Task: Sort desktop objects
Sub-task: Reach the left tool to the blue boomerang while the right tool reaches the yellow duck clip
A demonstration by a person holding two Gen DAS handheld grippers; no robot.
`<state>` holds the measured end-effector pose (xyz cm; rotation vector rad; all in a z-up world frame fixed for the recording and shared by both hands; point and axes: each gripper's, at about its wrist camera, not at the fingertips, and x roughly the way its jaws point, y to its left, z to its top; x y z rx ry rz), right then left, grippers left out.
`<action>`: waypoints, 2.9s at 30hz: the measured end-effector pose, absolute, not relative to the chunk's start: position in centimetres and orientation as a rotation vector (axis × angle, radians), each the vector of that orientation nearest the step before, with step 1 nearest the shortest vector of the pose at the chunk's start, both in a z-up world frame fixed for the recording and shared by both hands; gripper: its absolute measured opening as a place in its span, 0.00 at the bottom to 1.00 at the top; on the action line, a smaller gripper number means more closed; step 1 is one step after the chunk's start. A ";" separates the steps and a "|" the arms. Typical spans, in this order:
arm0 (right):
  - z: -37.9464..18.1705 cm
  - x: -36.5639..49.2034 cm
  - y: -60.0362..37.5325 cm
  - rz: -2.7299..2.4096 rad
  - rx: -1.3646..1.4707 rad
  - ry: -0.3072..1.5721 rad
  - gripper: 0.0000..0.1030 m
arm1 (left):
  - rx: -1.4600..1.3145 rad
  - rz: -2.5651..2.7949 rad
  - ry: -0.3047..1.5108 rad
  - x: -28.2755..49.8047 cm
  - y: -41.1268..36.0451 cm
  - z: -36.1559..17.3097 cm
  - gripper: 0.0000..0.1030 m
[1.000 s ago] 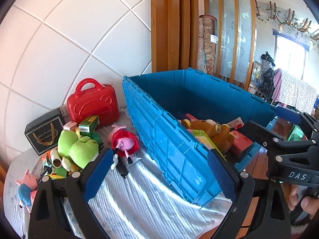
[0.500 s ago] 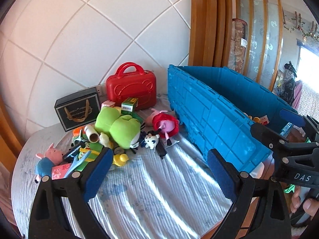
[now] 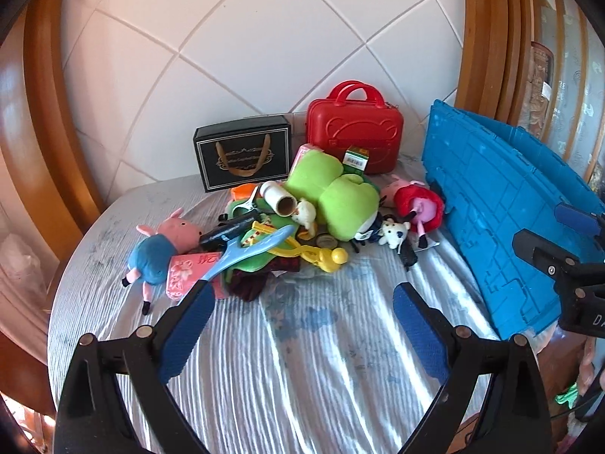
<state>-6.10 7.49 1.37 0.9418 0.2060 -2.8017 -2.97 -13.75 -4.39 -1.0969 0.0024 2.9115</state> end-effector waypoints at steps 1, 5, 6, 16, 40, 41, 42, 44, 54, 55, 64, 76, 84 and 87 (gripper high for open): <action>0.8 -6.5 7.1 -2.786 0.958 0.209 1.00 | -1.106 2.916 0.007 -3.1 -14.2 -4.9 0.94; -1.4 -8.1 6.6 -2.737 1.031 0.205 1.00 | -1.178 2.920 -0.037 -3.8 -16.3 -7.1 0.94; -1.9 -8.4 6.6 -2.730 1.047 0.202 1.00 | -1.194 2.924 -0.053 -4.1 -16.9 -7.6 0.94; -4.9 -12.5 6.6 -2.654 1.155 0.190 1.00 | -1.297 2.970 -0.150 -7.6 -20.7 -10.4 0.94; -14.6 -27.0 -1.0 -2.395 1.398 0.218 1.00 | -1.601 2.967 -0.201 -20.2 -28.0 -17.1 0.94; -14.6 -27.6 -1.3 -2.396 1.393 0.219 1.00 | -1.600 2.971 -0.201 -21.2 -28.2 -17.2 0.94; -14.5 -28.3 -1.6 -2.399 1.382 0.217 1.00 | -1.602 2.967 -0.204 -22.2 -28.4 -17.3 0.94; -14.3 -29.8 -2.4 -2.408 1.359 0.214 1.00 | -1.617 2.939 -0.227 -24.2 -28.7 -18.0 0.94; -19.0 -38.3 -7.6 -2.250 1.443 0.101 0.80 | -1.819 2.707 -0.214 -32.3 -27.1 -25.0 0.83; -19.8 -39.1 -8.2 -2.232 1.457 0.085 0.77 | -1.822 2.702 -0.219 -32.7 -27.1 -25.5 0.83; -23.4 -41.1 -10.6 -2.271 1.473 0.170 0.96 | -1.839 2.691 -0.201 -32.4 -25.4 -27.6 0.53; -25.7 -34.5 -5.8 -2.172 1.626 0.044 0.89 | -1.832 2.694 -0.069 -23.9 -22.9 -26.0 0.42; -23.7 -28.8 -3.7 -2.188 1.654 0.113 0.89 | -1.867 2.688 -0.061 -19.3 -22.1 -24.9 0.42; -22.2 -27.1 -1.8 -2.241 1.621 0.143 0.88 | -1.861 2.690 -0.095 -17.7 -22.2 -24.2 0.42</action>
